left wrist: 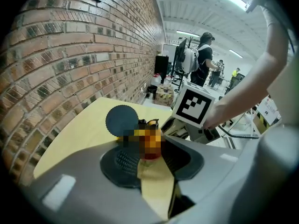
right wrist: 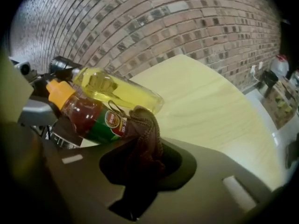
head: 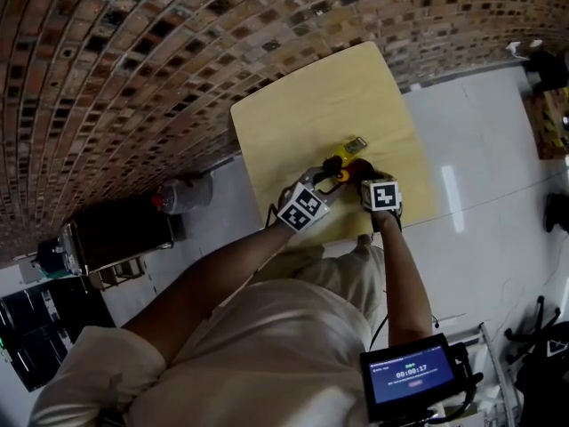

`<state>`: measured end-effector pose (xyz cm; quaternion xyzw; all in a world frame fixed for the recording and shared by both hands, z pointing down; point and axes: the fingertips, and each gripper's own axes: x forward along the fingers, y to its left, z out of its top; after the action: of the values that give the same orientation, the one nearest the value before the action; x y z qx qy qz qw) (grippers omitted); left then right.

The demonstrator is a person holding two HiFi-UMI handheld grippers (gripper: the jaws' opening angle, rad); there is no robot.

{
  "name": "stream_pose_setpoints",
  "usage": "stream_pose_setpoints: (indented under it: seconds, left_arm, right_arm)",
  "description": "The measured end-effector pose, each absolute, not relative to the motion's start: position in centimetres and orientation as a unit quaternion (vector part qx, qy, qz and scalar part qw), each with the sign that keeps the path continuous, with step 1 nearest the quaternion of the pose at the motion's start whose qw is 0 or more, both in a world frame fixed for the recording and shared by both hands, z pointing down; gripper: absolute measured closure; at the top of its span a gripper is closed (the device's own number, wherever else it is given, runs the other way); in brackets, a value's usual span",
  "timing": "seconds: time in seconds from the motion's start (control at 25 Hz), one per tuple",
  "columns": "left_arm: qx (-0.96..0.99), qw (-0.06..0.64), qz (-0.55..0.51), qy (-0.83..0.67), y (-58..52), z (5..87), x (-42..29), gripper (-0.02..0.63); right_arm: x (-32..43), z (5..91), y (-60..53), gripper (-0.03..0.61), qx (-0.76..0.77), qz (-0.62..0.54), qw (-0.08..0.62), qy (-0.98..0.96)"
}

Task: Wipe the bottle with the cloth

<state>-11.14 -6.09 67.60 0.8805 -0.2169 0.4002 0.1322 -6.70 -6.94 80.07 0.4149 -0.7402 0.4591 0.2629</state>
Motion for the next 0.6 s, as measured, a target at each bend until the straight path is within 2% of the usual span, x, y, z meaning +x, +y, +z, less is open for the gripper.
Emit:
stream_pose_setpoints:
  seconds: [0.08,0.2,0.28,0.36,0.48,0.6]
  left_arm:
    - [0.883,0.132,0.403,-0.204,-5.8,67.6,-11.1,0.463]
    - [0.891,0.115,0.412,-0.154,-5.4,67.7,-11.0,0.463]
    - [0.895,0.101,0.418,-0.118,-5.0,67.6,-11.1,0.463]
    - [0.897,0.092,0.421,-0.099,-4.9,67.6,-11.1,0.463]
    - [0.896,0.09,0.424,-0.094,-5.0,67.6,-11.0,0.463]
    - [0.896,0.09,0.426,-0.092,-5.1,67.7,-10.9,0.463]
  right_arm:
    - [-5.6,78.5,-7.2,0.5,0.412,0.454,0.242,-0.752]
    - [-3.5,75.1,-8.1,0.499,0.41,0.462,0.143,-0.773]
    - [-3.6,73.2,-7.6,0.499,0.366,0.444,0.104,-0.811]
    - [-5.0,71.1,-7.0,0.499,0.311,0.397,0.105,-0.857]
    - [-8.0,69.6,-6.6,0.499,0.255,0.318,0.15,-0.901]
    - [-9.1,70.0,-7.6,0.499,0.247,0.291,0.17,-0.909]
